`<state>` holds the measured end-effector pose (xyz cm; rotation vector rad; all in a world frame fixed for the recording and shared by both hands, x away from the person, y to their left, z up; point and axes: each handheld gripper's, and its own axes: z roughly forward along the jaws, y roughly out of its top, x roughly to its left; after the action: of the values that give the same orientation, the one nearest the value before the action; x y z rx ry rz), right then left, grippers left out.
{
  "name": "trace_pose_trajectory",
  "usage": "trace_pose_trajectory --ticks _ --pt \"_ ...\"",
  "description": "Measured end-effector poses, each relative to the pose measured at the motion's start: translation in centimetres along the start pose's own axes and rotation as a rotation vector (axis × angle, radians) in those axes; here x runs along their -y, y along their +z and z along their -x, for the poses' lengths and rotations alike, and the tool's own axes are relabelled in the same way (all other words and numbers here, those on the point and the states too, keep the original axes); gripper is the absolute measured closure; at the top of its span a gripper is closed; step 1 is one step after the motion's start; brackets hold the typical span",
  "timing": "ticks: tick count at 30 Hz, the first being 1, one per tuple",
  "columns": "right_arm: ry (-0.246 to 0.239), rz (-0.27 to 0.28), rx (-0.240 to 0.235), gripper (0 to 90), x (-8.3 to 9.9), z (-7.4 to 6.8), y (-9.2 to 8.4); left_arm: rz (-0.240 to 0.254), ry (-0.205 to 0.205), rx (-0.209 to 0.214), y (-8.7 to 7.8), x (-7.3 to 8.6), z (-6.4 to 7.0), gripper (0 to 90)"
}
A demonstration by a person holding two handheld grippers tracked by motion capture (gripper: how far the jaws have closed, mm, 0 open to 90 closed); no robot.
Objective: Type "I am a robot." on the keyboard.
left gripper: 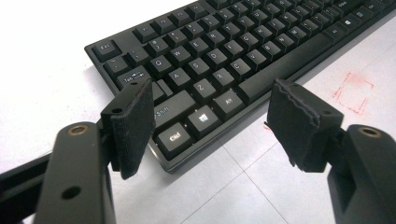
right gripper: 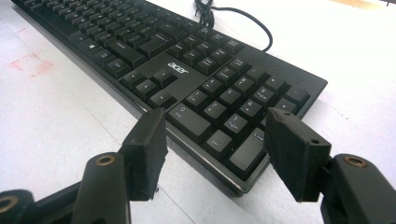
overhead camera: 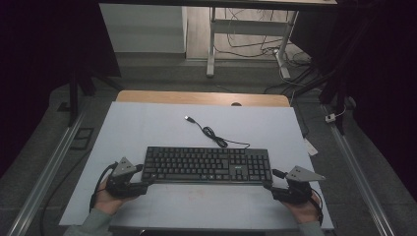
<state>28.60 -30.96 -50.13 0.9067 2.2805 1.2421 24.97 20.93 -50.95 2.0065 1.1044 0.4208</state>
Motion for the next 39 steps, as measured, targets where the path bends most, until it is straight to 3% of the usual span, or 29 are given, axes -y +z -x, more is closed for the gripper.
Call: trace_pose_trajectory --ticks 14,27,33,39 --pt "-0.001 -0.003 0.002 39.5 -0.2 -0.1 0.0 0.005 -0.004 -0.004 0.0 -0.1 0.0 32.2" --pt "0.021 0.028 -0.036 38.8 -1.0 -0.7 0.4 0.011 -0.019 -0.012 0.0 -0.3 -0.1 32.7" --pt "0.021 0.034 -0.043 38.8 -1.5 -0.9 0.7 0.026 -0.055 -0.017 -0.2 -0.5 -0.4 37.1" --pt "0.008 0.028 -0.067 41.0 -2.1 -1.3 1.4 0.024 -0.071 0.001 0.0 -0.7 -0.7 48.4"
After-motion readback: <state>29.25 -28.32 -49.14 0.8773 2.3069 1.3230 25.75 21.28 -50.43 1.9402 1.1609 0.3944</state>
